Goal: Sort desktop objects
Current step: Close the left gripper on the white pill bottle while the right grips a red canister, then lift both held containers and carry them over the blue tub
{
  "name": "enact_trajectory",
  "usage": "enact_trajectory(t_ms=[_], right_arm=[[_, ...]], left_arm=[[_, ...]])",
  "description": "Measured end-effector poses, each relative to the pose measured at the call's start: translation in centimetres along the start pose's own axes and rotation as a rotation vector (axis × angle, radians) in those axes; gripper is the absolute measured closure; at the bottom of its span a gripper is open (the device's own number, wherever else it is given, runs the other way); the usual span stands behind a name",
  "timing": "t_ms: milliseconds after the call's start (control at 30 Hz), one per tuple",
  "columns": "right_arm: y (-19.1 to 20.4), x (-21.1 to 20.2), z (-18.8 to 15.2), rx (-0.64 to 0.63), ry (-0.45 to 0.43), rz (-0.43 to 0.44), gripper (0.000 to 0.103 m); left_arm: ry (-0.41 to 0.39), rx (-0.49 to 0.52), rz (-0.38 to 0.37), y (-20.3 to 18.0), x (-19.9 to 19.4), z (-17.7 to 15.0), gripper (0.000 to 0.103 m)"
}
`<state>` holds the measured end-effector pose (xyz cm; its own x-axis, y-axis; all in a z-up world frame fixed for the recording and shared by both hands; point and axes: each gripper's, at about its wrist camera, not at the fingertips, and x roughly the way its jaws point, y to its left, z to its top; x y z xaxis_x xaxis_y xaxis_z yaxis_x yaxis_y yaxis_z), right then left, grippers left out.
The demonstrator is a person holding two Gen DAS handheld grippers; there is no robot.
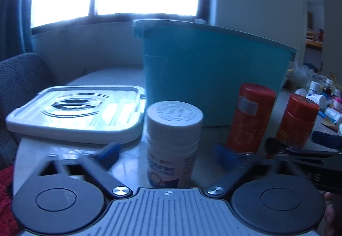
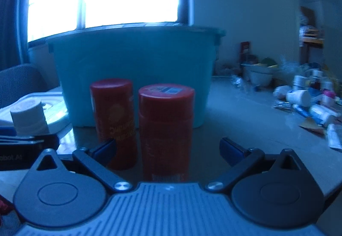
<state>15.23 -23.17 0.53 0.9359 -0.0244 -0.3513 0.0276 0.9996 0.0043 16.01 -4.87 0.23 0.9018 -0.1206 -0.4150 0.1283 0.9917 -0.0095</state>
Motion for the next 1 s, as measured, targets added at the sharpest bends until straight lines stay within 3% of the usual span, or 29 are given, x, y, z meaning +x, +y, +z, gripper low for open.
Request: enact_trajectory(t_ms=[233, 400, 700, 1000], right_arm=[[-0.3, -1.4, -0.1, 0.018, 0.022, -0.009, 0.054], [-0.1, -3.7, 0.7, 0.011, 0.033, -0.002, 0.054], [-0.8, -7.8, 4.1, 0.013, -0.002, -0.007, 0.054], [-1.4, -10.7, 8.5, 0.017, -0.066, -0.005, 0.054]], left_arm=[[0.047, -0.055, -0.044, 0.5, -0.1, 0.7, 0.055], [0.044, -0.025, -0.054, -0.3, -1.8, 1.7, 0.054], [0.048, -0.012, -0.034, -0.4, -6.2, 3.9, 0.054], [0.014, -0.029, -0.007, -0.6, -10.6, 8.4, 0.054]])
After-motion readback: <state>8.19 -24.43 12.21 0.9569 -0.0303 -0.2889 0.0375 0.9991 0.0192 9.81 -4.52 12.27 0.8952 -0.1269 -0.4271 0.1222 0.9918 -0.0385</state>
